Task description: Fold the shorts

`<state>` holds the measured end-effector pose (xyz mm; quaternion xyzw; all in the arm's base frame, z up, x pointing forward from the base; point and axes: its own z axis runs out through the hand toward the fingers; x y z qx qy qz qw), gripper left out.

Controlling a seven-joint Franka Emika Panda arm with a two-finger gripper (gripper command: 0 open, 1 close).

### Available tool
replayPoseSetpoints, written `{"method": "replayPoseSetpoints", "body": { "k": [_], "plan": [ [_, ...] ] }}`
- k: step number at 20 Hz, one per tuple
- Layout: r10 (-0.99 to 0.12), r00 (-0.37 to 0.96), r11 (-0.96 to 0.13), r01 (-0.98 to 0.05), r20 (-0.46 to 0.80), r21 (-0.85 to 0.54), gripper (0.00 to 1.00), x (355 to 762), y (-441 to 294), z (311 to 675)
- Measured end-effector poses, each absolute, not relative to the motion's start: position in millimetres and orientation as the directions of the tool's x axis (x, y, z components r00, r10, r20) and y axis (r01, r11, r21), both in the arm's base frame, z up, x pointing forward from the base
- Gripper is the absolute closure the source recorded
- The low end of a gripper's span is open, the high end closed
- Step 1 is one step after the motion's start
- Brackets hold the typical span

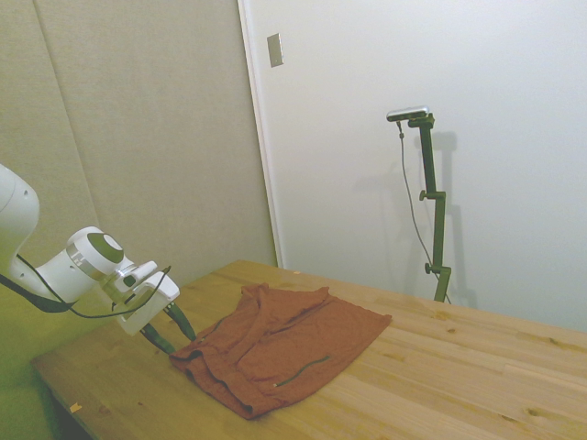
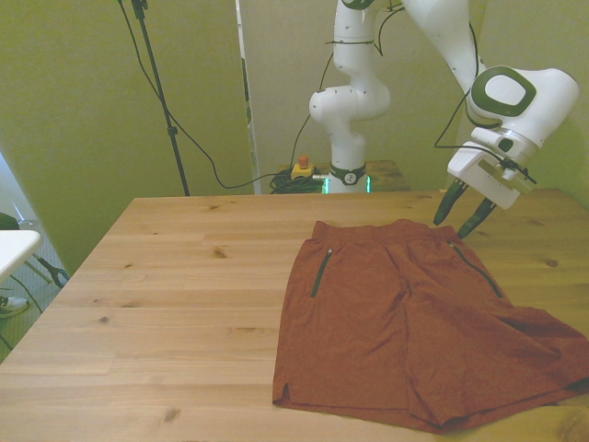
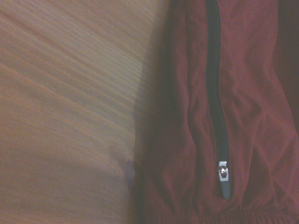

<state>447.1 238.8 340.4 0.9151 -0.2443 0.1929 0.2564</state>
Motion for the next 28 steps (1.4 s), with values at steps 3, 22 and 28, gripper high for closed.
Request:
{"method": "replayPoseSetpoints", "body": {
  "k": [3,22,28],
  "plan": [
    [-0.358,0.803,-0.730,-0.559,0.477,0.392,0.00,448.9,230.3,337.5],
    [-0.355,0.809,-0.743,-0.548,0.468,0.383,1.00,452.4,231.8,329.1],
    [-0.355,0.814,-0.746,-0.543,0.460,0.386,1.00,454.2,233.0,323.4]
  ]
}}
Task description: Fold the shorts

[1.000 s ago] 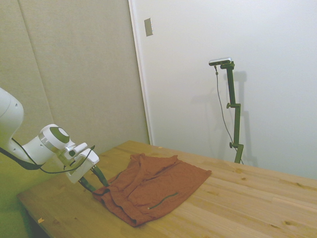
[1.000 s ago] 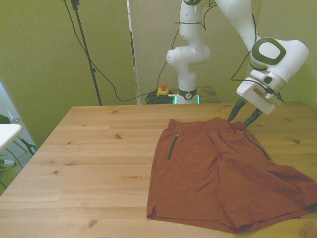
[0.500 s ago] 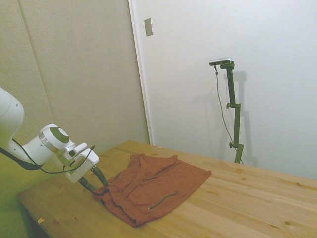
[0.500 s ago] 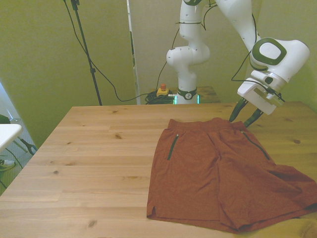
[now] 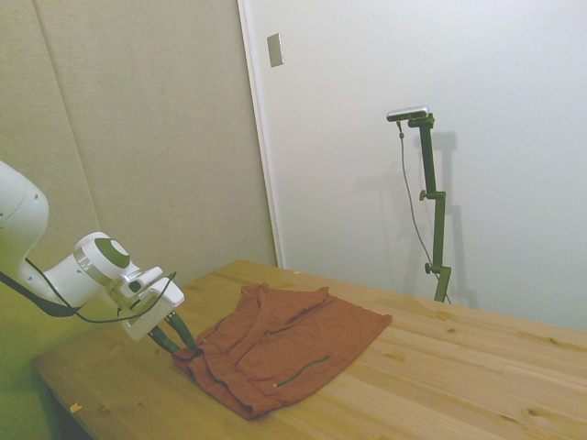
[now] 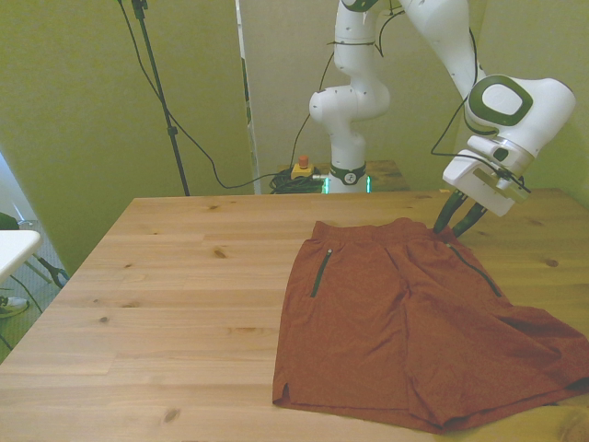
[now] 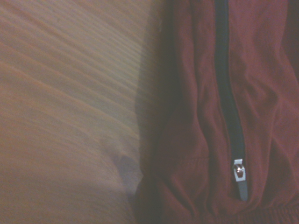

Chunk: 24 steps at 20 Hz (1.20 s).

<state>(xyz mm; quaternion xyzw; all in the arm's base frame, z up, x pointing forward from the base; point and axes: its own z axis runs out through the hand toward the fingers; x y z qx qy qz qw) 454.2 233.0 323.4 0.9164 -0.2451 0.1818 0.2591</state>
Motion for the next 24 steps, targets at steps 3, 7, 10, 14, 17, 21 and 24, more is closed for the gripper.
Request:
{"method": "replayPoseSetpoints", "body": {
  "k": [3,7,10,14,17,21,24],
  "plan": [
    [-0.359,0.814,-0.743,-0.545,0.457,0.388,1.00,456.5,231.4,320.7],
    [-0.360,0.816,-0.743,-0.544,0.452,0.390,1.00,457.3,230.6,317.2],
    [-0.358,0.817,-0.745,-0.541,0.451,0.389,1.00,455.6,232.8,315.4],
    [-0.364,0.815,-0.747,-0.545,0.451,0.382,1.00,451.6,233.6,317.4],
    [-0.376,0.813,-0.749,-0.549,0.445,0.371,1.00,442.4,232.6,320.0],
    [-0.420,0.802,-0.763,-0.566,0.425,0.313,1.00,430.3,233.2,336.5],
    [-0.452,0.804,-0.784,-0.565,0.387,0.257,1.00,424.4,231.1,357.4]
  ]
}}
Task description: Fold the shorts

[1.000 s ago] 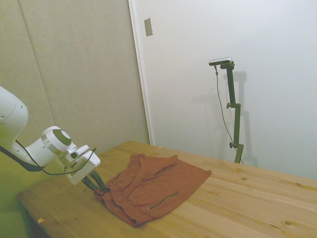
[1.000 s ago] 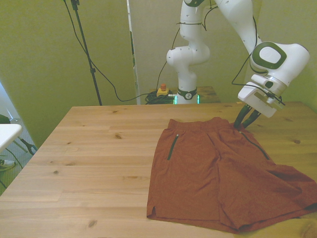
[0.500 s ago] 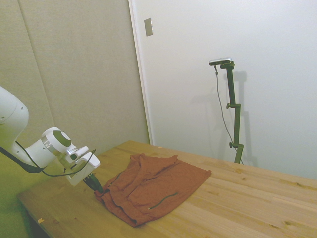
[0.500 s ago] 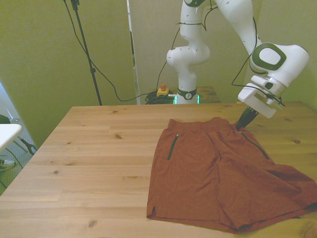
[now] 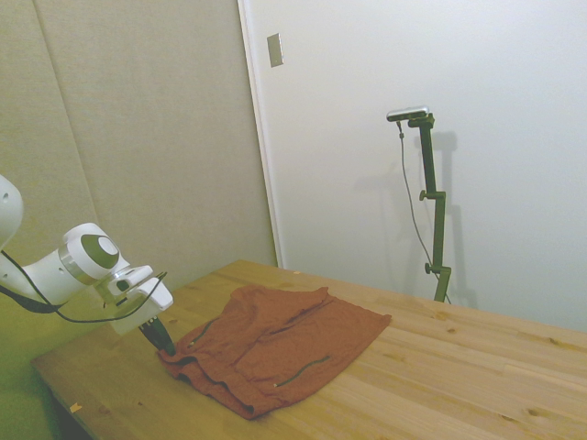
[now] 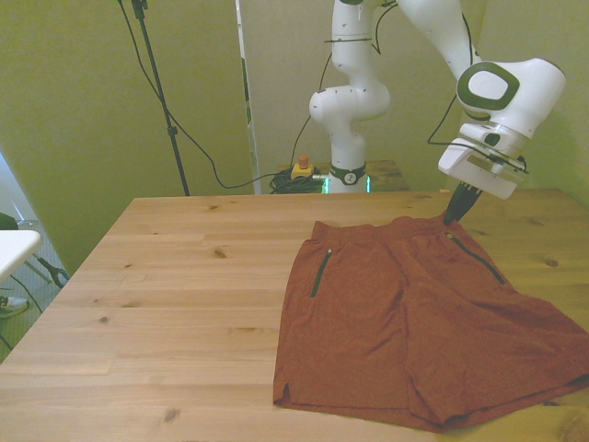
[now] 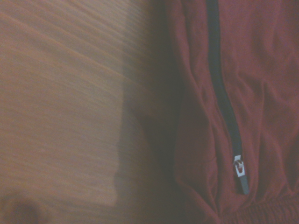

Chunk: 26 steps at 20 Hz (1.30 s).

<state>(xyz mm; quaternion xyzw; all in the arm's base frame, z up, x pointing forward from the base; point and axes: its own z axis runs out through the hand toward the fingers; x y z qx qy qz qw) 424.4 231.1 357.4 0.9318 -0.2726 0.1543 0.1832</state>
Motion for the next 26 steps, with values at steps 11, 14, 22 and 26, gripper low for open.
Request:
{"method": "replayPoseSetpoints", "body": {
  "k": [11,14,22,26],
  "plan": [
    [-0.617,0.764,-0.778,-0.628,0.186,0.000,1.00,423.7,145.2,441.9],
    [-0.659,0.740,-0.751,-0.656,0.131,-0.077,1.00,420.3,97.6,466.3],
    [-0.757,0.652,-0.644,-0.738,0.029,-0.201,1.00,416.3,-33.8,486.8],
    [-0.796,0.604,-0.580,-0.779,-0.035,-0.239,1.00,412.6,-100.4,470.0]
  ]
}}
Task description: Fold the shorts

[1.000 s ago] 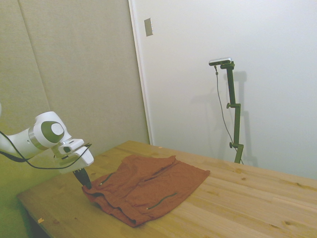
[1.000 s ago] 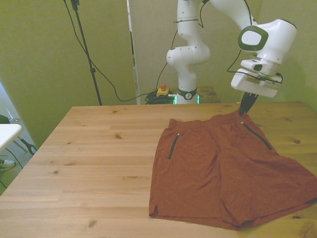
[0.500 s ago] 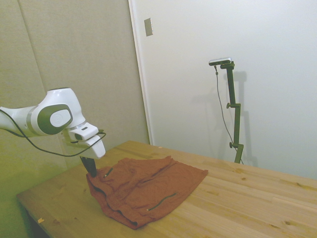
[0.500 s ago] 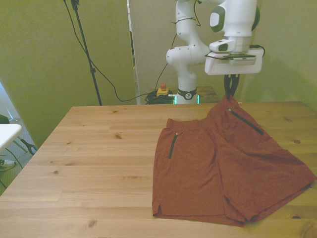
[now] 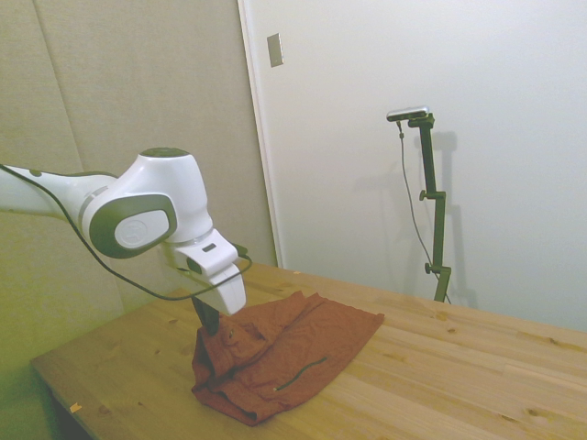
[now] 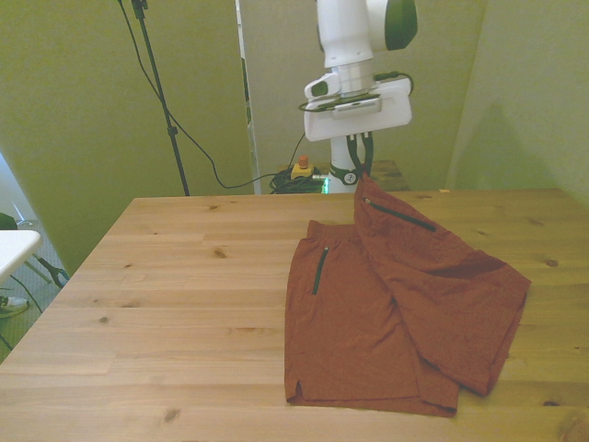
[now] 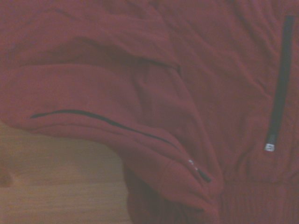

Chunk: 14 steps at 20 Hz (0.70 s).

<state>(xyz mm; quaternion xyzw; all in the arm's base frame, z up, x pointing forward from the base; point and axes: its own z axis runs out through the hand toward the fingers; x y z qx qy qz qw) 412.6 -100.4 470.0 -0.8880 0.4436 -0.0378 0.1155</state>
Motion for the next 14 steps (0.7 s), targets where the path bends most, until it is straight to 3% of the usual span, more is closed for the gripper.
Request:
{"method": "replayPoseSetpoints", "body": {
  "k": [1,9,14],
  "plan": [
    [-0.805,0.591,-0.566,-0.789,-0.045,-0.240,0.00,410.7,-115.2,465.2],
    [-0.851,0.515,-0.463,-0.828,-0.105,-0.315,0.00,394.5,-220.5,422.5],
    [-0.850,0.514,-0.457,-0.830,-0.118,-0.319,0.00,395.3,-235.7,411.7]
  ]
}}
